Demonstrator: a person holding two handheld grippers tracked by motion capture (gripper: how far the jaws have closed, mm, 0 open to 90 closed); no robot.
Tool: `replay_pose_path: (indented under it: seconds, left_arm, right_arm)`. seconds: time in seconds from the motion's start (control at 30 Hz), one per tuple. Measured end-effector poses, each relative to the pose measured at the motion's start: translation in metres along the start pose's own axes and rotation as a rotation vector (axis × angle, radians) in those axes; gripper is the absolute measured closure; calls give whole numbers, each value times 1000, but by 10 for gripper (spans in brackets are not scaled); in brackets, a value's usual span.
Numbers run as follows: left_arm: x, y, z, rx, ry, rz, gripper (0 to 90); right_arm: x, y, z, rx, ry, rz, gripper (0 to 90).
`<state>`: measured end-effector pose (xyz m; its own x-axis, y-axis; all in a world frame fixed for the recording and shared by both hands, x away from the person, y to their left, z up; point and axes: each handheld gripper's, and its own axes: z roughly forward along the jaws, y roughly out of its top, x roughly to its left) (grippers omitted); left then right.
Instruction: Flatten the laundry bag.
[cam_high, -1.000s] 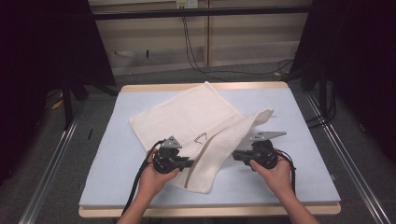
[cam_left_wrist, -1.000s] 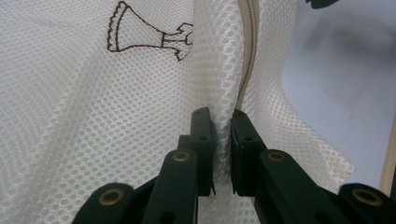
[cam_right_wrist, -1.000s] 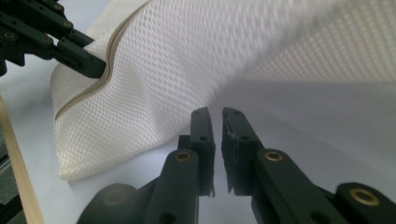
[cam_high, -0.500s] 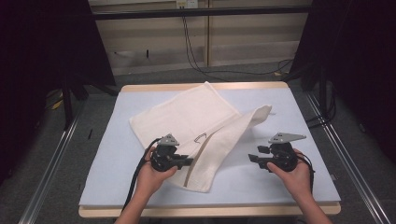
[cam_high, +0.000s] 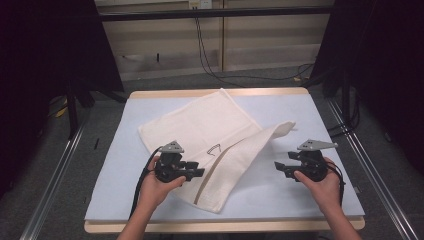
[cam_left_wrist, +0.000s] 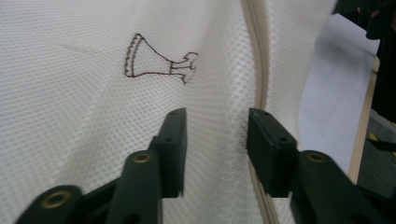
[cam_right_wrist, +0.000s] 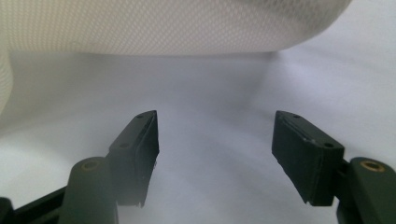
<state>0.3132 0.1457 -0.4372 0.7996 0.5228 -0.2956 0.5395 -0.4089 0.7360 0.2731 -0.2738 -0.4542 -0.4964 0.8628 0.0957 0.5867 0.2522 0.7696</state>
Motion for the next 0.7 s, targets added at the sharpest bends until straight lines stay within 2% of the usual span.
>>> replay_pose_path:
  seconds: [0.2,0.23,0.37,0.43,0.5,0.53,0.6,0.63,0.67,0.7]
  left_arm:
    - [15,-4,-13,-29,127,-8,489]
    - [19,-7,-14,-23,165,-11,469]
    - [33,-17,-15,8,234,-22,433]
    - [39,-22,-13,30,290,-23,409]
    - [45,-27,-12,61,310,-38,384]
    - [47,-28,-12,95,328,-29,374]
    - [49,-31,-8,111,341,-38,359]
    - [50,-32,-6,133,349,-24,355]
    - [50,-34,-3,120,357,-21,355]
    - [49,-33,-3,134,363,-22,362]
  right_arm:
    - [-3,-1,-1,5,1,-3,314]
    - [-3,-1,-2,3,0,-2,311]
    - [-8,-4,-5,-6,-14,-5,297]
    - [-9,-5,-7,-9,-15,-9,289]
    - [-10,-6,-9,-11,-13,-12,285]
    - [-11,-6,-9,-11,-14,-13,279]
    - [-11,-7,-9,-12,-13,-12,268]
    - [-11,-7,-9,-12,-11,-17,263]
    - [-11,-7,-9,-9,-14,-23,257]
    - [-11,-8,-9,-9,-13,-26,242]
